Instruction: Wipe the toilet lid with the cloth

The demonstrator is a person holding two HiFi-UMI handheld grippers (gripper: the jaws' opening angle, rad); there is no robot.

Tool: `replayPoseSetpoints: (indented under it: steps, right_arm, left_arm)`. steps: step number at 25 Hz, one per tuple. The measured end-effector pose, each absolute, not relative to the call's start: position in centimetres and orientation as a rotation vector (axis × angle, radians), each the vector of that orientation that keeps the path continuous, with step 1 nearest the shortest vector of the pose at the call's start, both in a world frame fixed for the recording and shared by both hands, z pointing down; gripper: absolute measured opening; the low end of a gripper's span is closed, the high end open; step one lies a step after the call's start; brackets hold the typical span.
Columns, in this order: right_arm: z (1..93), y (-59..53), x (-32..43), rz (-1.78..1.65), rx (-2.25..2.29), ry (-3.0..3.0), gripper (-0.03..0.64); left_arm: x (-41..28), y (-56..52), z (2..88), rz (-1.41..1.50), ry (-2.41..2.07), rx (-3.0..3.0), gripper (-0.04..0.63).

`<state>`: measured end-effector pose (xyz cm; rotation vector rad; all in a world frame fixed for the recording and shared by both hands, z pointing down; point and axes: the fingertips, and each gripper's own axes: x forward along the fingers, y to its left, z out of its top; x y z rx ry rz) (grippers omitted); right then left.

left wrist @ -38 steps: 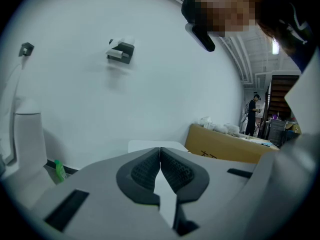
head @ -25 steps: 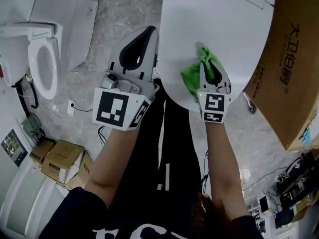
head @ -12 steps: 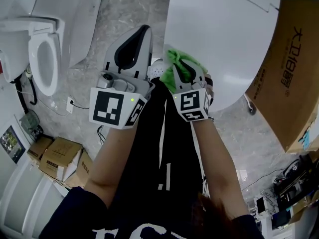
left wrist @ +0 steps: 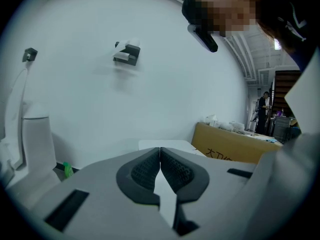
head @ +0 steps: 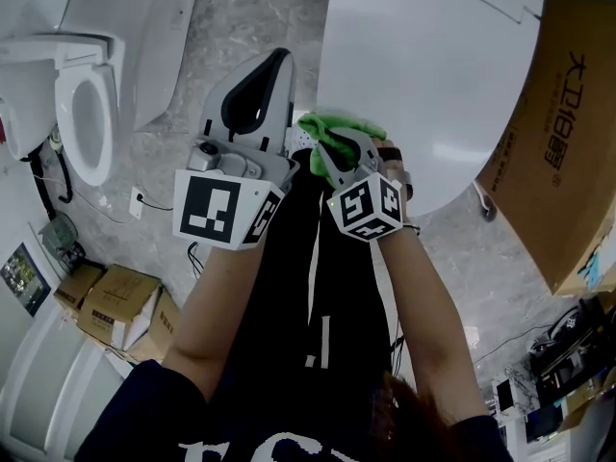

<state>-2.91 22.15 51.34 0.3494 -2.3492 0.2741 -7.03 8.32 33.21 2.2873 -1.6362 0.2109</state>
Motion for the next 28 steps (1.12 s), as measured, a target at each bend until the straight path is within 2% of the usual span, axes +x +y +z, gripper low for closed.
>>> replayPoseSetpoints:
  steps: [8, 28]
  right_arm:
    - [51.4, 24.2, 1.1, 0.221, 0.317, -2.356, 0.083]
    - [51.6, 20.2, 20.3, 0.43, 1.02, -2.14, 0.083]
  left_arm:
    - [-6.0, 7.6, 33.3, 0.224, -1.595, 2.316, 0.021]
    - [-2.3, 8.1, 32.9, 0.246, -1.483, 2.402, 0.021]
